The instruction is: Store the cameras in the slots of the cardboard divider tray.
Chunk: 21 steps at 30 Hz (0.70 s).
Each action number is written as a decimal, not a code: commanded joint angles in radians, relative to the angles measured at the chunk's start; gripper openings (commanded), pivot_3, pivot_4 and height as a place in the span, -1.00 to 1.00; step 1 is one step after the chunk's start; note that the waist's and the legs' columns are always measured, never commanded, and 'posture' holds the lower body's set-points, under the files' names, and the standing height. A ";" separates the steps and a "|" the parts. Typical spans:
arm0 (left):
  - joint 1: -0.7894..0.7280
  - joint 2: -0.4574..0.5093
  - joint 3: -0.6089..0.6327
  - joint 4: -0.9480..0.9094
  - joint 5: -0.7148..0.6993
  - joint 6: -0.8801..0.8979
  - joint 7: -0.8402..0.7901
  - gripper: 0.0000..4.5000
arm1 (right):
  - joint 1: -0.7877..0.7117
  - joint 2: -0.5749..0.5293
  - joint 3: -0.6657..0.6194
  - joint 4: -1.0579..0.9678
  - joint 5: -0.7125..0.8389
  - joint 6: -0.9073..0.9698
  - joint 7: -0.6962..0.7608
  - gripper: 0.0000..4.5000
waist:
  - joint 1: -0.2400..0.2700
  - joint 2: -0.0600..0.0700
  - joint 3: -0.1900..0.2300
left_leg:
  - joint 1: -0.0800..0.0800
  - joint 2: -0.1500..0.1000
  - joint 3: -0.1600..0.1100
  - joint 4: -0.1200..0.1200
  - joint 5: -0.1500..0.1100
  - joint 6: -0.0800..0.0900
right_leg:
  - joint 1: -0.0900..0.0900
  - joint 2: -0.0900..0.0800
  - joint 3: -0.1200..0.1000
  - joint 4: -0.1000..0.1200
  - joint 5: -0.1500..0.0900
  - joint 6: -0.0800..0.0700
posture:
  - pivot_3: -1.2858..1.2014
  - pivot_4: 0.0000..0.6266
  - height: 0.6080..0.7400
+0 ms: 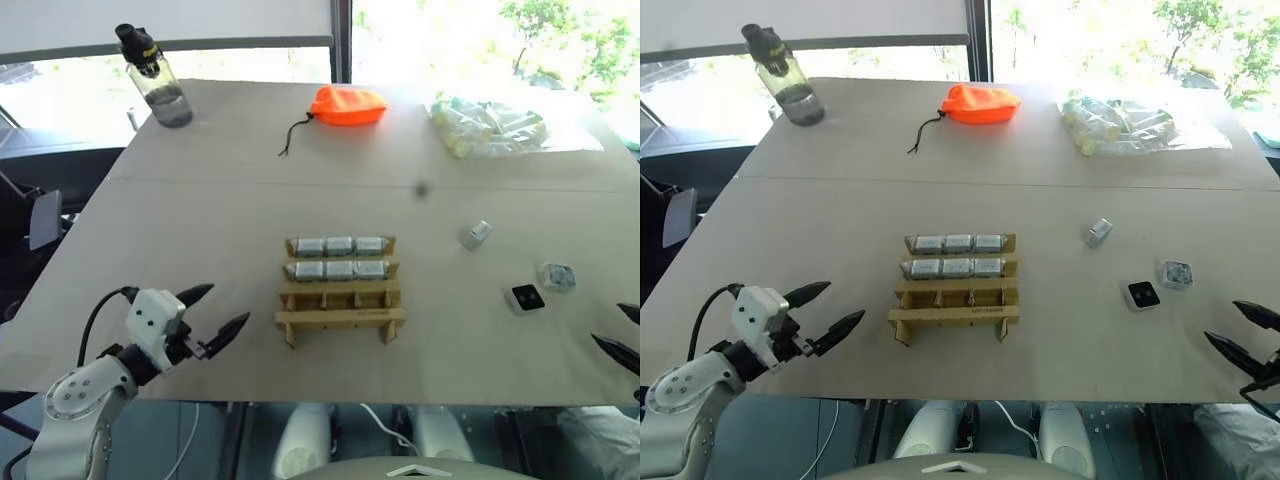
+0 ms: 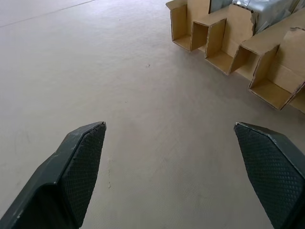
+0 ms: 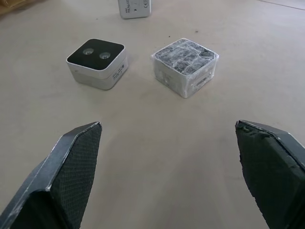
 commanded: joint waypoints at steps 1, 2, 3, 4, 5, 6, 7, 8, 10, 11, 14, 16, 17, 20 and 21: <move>-0.018 0.008 0.019 0.015 0.002 -0.024 0.004 1.00 | 0.007 0.001 -0.034 -0.052 0.022 0.010 -0.045 0.98 | 0.000 0.000 0.000 | 0.000 0.000 0.000 0.000 0.000 0.000 | 0.000 0.000 0.000 0.000 0.000 0.000 | 0.03 -0.52 0.78; -0.023 0.015 0.025 0.014 -0.014 -0.009 -0.005 1.00 | 0.006 0.010 -0.033 -0.065 0.019 0.014 -0.074 0.98 | 0.000 0.000 0.000 | 0.000 0.000 0.000 0.000 0.000 0.000 | 0.000 0.000 0.000 0.000 0.000 0.000 | 0.03 -0.52 0.78; -0.025 0.024 0.030 0.008 -0.035 0.005 -0.022 1.00 | 0.006 0.020 -0.031 -0.084 0.015 0.021 -0.110 0.98 | -0.001 0.000 0.000 | 0.000 0.000 0.000 0.000 0.000 0.000 | 0.000 0.000 0.000 0.000 0.000 0.000 | 0.03 -0.52 0.78; -0.026 0.033 0.037 0.000 -0.054 0.016 -0.040 1.00 | 0.007 0.032 -0.030 -0.107 0.014 0.037 -0.149 0.98 | -0.001 0.000 0.000 | 0.000 0.000 0.000 0.000 0.000 0.000 | 0.000 0.000 0.000 0.000 0.000 0.001 | 0.03 -0.52 0.78; -0.031 0.043 0.043 -0.007 -0.074 0.030 -0.054 1.00 | 0.008 0.046 -0.029 -0.137 0.013 0.059 -0.197 0.98 | -0.001 0.000 0.000 | 0.000 0.000 0.000 0.000 0.000 0.000 | 0.000 0.000 0.000 0.000 0.000 0.001 | 0.03 -0.52 0.78; -0.039 0.056 0.049 -0.014 -0.092 0.047 -0.067 1.00 | 0.012 0.062 -0.025 -0.179 0.008 0.089 -0.258 0.98 | -0.001 0.000 0.000 | 0.000 0.000 0.000 0.000 0.000 0.000 | 0.000 0.000 0.000 0.000 0.000 0.001 | 0.03 -0.52 0.78; -0.046 0.069 0.051 -0.018 -0.102 0.056 -0.076 1.00 | 0.017 0.075 -0.021 -0.218 0.003 0.117 -0.308 0.98 | -0.001 0.000 0.000 | 0.000 0.001 0.000 0.000 0.000 0.000 | 0.000 0.000 0.000 0.000 0.000 0.001 | 0.03 -0.52 0.78; -0.050 0.077 0.052 -0.021 -0.107 0.063 -0.082 1.00 | 0.024 0.083 -0.019 -0.247 0.000 0.137 -0.342 0.98 | -0.001 0.001 0.000 | 0.000 0.001 0.000 0.000 0.000 0.000 | 0.000 0.000 0.000 0.000 0.000 0.001 | 0.03 -0.52 0.78; -0.080 0.102 0.039 -0.023 -0.090 0.052 -0.095 1.00 | 0.028 0.129 -0.026 -0.354 0.009 0.219 -0.484 0.98 | 0.000 0.001 0.000 | 0.000 0.001 0.000 0.000 0.000 0.000 | -0.001 0.000 0.000 0.000 0.000 0.001 | 0.03 -0.52 0.78; -0.091 0.113 0.035 -0.030 -0.100 0.064 -0.102 1.00 | 0.035 0.144 -0.028 -0.401 0.016 0.260 -0.534 0.98 | 0.000 0.001 0.000 | -0.001 0.001 0.000 0.000 0.000 0.000 | -0.001 0.000 0.000 0.000 0.000 0.000 | 0.03 -0.52 0.78; -0.147 0.162 0.031 -0.068 -0.151 0.114 -0.148 1.00 | 0.069 0.201 -0.028 -0.568 0.074 0.382 -0.635 0.98 | 0.002 0.001 0.001 | -0.002 0.000 0.000 0.000 0.000 -0.001 | -0.002 -0.001 0.000 0.000 0.000 0.000 | 0.03 -0.52 0.78; -0.201 0.235 0.026 -0.088 -0.182 0.139 -0.227 1.00 | 0.089 0.252 -0.024 -0.693 0.120 0.468 -0.728 0.98 | 0.001 0.001 0.001 | -0.004 0.000 -0.002 0.000 0.000 -0.001 | -0.003 -0.001 -0.002 0.000 0.001 -0.001 | 0.03 -0.52 0.78; -0.213 0.263 0.028 -0.100 -0.202 0.155 -0.263 1.00 | 0.095 0.266 -0.022 -0.730 0.128 0.494 -0.757 0.98 | 0.001 0.001 0.001 | -0.004 0.000 -0.002 0.000 0.000 -0.001 | -0.003 -0.001 -0.003 0.000 0.001 -0.001 | 0.03 -0.52 0.78; -0.234 0.321 0.039 -0.147 -0.288 0.215 -0.342 1.00 | 0.104 0.289 -0.011 -0.792 0.125 0.537 -0.804 0.98 | -0.001 0.007 0.001 | -0.005 0.000 -0.001 0.000 0.001 -0.003 | -0.005 -0.001 -0.001 0.000 0.001 0.000 | 0.03 -0.52 0.78; -0.238 0.339 0.042 -0.160 -0.317 0.237 -0.370 1.00 | 0.106 0.295 -0.005 -0.804 0.115 0.543 -0.821 0.98 | -0.003 0.007 0.001 | -0.005 -0.001 0.000 0.000 0.001 -0.003 | -0.005 -0.001 0.000 0.000 0.001 0.000 | 0.03 -0.52 0.78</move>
